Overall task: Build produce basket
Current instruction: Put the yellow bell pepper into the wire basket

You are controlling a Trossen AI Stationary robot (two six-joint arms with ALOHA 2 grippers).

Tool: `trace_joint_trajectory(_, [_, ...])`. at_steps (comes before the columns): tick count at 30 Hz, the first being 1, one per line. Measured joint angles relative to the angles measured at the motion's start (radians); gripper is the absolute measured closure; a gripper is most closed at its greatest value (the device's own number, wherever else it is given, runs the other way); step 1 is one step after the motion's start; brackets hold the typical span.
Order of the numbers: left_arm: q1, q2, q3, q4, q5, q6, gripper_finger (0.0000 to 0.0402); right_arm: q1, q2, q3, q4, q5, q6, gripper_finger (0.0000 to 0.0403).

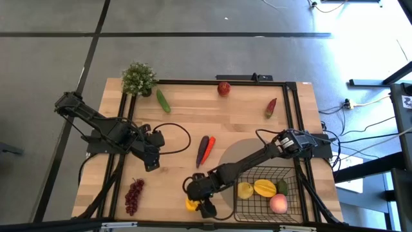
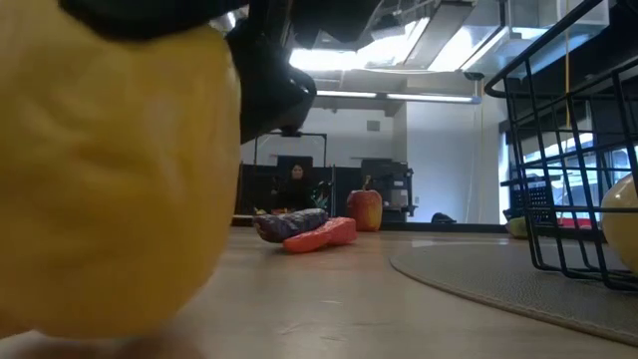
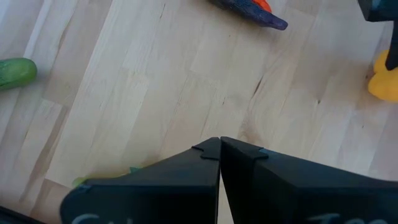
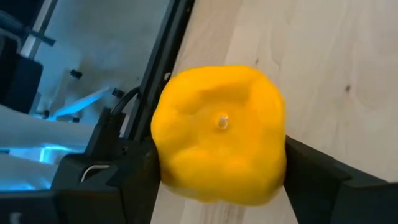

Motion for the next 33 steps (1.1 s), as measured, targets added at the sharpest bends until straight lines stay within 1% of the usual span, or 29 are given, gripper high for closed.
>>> trace_joint_trajectory(2, [0.000, 0.000, 0.000, 0.000, 0.000, 0.000, 0.0401, 0.000, -0.003, 0.000, -0.004, 0.026, 0.019, 0.0139])
trace_joint_trajectory(11, [0.000, 0.000, 0.000, 0.000, 0.000, 0.000, 0.0401, -0.003, -0.019, 0.000, -0.039, 0.045, 0.114, 0.0140])
trace_joint_trajectory(21, [0.000, 0.000, 0.000, 0.000, 0.000, 0.000, 0.0401, -0.037, -0.118, 0.001, -0.224, 0.058, 0.067, 0.0138])
trace_joint_trajectory(25, [0.000, 0.000, 0.000, 0.001, 0.000, 0.000, 0.0401, -0.062, -0.163, 0.001, -0.305, 0.092, 0.029, 0.0138])
trace_joint_trajectory(33, [0.000, 0.000, 0.000, 0.002, 0.000, 0.000, 0.0401, -0.097, -0.228, 0.001, -0.375, 0.104, -0.004, 0.0138])
